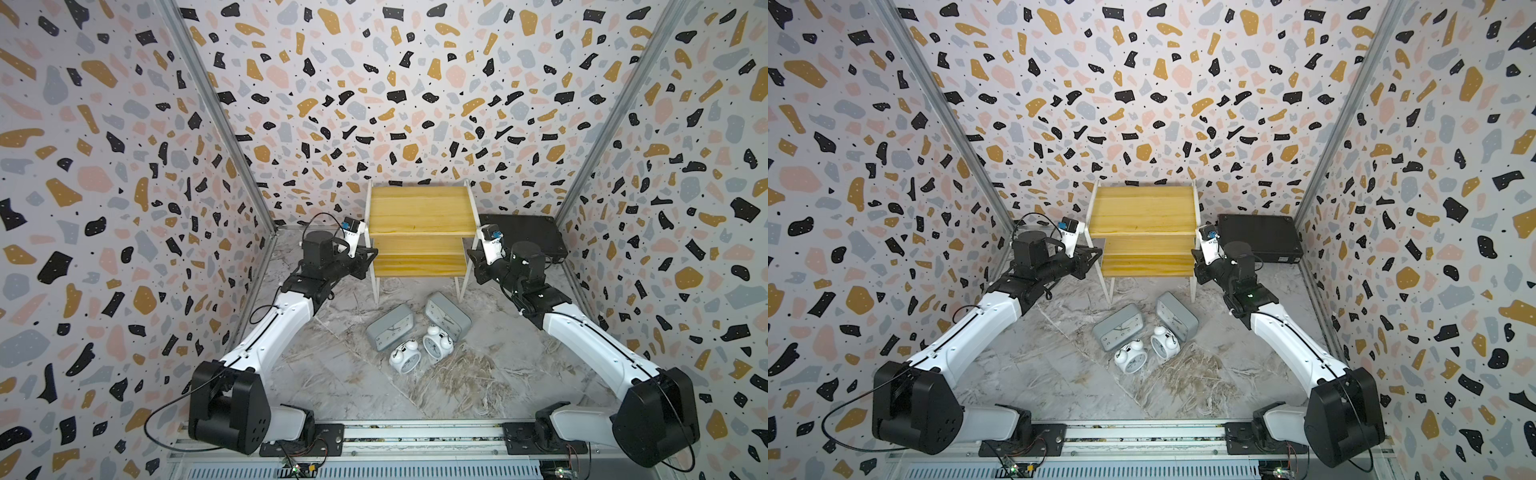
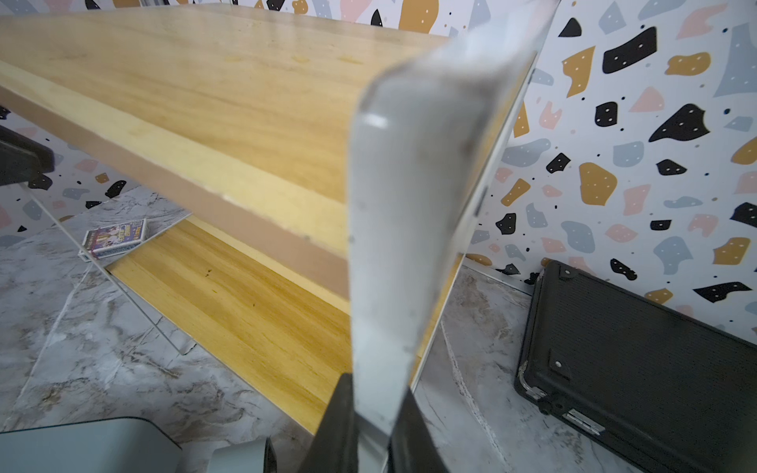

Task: Place the alarm clocks on the shelf by style
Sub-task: Move the shelf to the center of the board.

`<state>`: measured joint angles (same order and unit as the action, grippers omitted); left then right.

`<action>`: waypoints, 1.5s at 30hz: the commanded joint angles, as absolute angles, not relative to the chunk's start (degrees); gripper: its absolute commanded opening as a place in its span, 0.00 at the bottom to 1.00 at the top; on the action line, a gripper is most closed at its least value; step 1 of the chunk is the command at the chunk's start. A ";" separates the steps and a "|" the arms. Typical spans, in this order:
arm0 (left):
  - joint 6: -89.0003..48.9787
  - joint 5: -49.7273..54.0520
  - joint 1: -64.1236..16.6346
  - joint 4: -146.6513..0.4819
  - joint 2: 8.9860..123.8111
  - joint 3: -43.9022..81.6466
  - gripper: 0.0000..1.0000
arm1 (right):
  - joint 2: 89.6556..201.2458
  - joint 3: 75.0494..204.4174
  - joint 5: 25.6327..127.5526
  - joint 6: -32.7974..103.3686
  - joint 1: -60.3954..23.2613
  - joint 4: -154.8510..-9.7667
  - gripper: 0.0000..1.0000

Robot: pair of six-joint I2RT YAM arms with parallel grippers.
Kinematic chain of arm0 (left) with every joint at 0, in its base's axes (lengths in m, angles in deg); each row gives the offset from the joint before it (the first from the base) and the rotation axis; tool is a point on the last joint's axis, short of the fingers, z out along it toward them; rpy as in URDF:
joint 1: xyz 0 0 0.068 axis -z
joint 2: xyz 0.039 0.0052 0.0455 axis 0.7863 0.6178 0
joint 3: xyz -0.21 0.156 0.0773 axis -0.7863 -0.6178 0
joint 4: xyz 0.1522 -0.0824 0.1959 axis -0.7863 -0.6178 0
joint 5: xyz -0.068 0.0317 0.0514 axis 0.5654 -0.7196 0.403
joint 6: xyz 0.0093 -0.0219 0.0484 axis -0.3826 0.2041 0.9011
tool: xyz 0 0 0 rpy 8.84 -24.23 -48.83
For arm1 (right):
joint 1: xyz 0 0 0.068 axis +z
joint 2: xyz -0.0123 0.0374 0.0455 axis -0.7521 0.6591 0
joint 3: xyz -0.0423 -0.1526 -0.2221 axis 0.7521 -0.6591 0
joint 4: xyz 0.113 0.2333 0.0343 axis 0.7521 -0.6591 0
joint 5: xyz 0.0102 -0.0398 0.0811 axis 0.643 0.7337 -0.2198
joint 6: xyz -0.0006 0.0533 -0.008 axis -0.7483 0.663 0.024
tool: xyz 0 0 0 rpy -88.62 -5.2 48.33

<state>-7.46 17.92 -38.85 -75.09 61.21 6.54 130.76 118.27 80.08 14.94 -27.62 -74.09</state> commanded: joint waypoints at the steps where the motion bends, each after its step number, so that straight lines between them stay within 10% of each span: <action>1: -16.67 20.50 -38.84 -79.38 61.54 7.20 0.06 | 128.83 117.22 85.16 12.76 -29.08 -77.90 0.16; 9: -16.22 19.63 -38.84 -79.81 61.81 7.99 0.19 | 127.51 116.43 85.10 13.13 -29.08 -78.09 0.20; 21: -10.03 12.37 -38.87 -86.59 55.13 7.80 0.85 | 124.05 117.26 86.26 12.39 -29.08 -82.40 0.67; 45: -5.26 16.99 -36.08 -93.09 35.09 -14.77 0.84 | 103.69 102.10 80.80 17.70 -29.13 -89.80 0.83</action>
